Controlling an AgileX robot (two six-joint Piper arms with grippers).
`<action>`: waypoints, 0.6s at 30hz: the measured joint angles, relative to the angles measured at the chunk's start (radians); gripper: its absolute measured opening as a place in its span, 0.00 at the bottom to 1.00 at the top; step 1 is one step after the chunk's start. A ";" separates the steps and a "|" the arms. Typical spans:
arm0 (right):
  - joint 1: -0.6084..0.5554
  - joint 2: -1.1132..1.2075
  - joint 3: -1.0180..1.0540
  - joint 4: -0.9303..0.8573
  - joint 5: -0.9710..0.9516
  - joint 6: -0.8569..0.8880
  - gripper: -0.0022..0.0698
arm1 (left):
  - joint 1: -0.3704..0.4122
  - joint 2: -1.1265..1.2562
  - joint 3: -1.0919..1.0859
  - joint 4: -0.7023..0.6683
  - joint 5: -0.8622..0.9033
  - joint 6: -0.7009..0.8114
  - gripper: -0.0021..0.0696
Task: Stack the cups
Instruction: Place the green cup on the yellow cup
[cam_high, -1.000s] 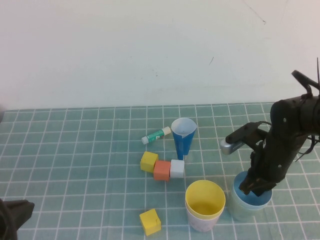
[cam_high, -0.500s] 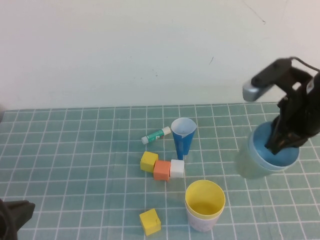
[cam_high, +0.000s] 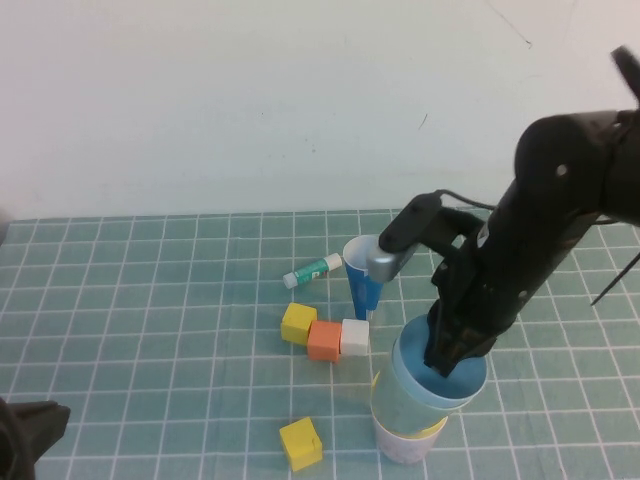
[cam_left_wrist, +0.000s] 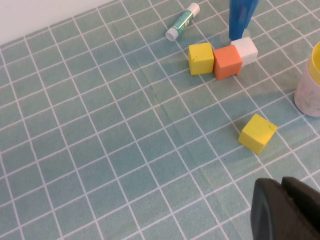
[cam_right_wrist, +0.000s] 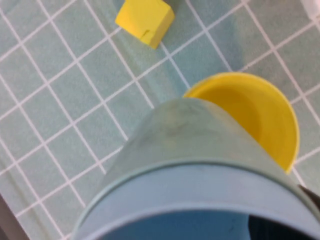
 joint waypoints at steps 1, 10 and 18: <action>0.004 0.014 0.000 0.001 -0.010 0.000 0.08 | 0.000 0.000 0.000 0.000 0.000 0.000 0.03; 0.006 0.046 0.000 -0.076 -0.062 0.060 0.08 | 0.000 0.000 0.000 0.000 0.000 0.006 0.03; 0.006 0.058 0.000 -0.092 -0.094 0.069 0.14 | 0.000 0.000 0.000 0.000 0.000 0.019 0.03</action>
